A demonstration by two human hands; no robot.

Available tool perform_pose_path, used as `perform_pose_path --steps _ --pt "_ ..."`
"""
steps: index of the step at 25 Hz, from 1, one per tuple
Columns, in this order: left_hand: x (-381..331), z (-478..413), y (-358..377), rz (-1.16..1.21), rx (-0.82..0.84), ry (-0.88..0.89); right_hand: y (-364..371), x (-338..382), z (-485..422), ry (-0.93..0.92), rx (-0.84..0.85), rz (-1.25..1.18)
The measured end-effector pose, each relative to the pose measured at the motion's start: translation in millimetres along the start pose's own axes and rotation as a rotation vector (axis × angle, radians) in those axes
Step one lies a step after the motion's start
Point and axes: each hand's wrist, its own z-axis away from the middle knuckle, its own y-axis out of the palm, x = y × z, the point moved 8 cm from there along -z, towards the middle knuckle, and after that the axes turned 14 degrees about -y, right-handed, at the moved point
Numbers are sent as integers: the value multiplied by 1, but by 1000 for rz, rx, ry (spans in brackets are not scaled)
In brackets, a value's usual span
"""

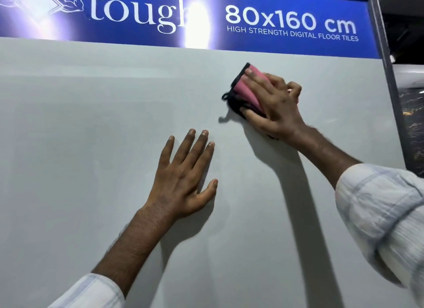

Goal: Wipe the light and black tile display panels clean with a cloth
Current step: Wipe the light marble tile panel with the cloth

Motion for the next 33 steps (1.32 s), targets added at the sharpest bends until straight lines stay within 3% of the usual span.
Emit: perform_pose_path --steps 2,3,6,7,11,12,15,16,19,20,23,24,25,28,29,32,33 --pt "1 0 0 14 -1 -2 -1 -3 18 300 -29 -12" --pt "1 1 0 12 0 -2 2 17 28 307 -33 14" --pt "2 1 2 -10 15 11 3 78 55 -198 19 30" --pt "2 0 2 -12 24 15 -1 69 55 -251 43 26" --pt "-6 11 -11 91 31 -10 -3 31 70 328 18 -3" --pt "-9 22 -17 133 23 -26 1 54 80 290 14 20" --pt "-20 71 -26 185 28 -32 -1 95 105 -182 45 15" --pt "-22 85 -24 169 49 -22 -4 79 104 -153 47 6" --pt "-22 106 -10 89 97 16 -7 58 111 336 -10 -9" --pt "-20 107 -7 71 97 23 -4 78 118 334 -24 24" --pt "-20 105 -6 61 92 35 -3 138 136 -179 2 5" --pt "-20 105 -5 63 95 30 -8 128 134 -242 13 -4" --pt "-21 105 -5 67 98 23 -10 110 131 -164 16 -4" --pt "-21 108 -5 74 96 12 -9 87 144 346 -13 3" --pt "-20 108 -5 72 95 14 -6 107 154 325 -16 14" --pt "-20 107 -4 53 110 23 -7 165 177 -208 16 -41" --pt "-21 108 -4 51 119 23 -12 157 174 -290 30 -45"
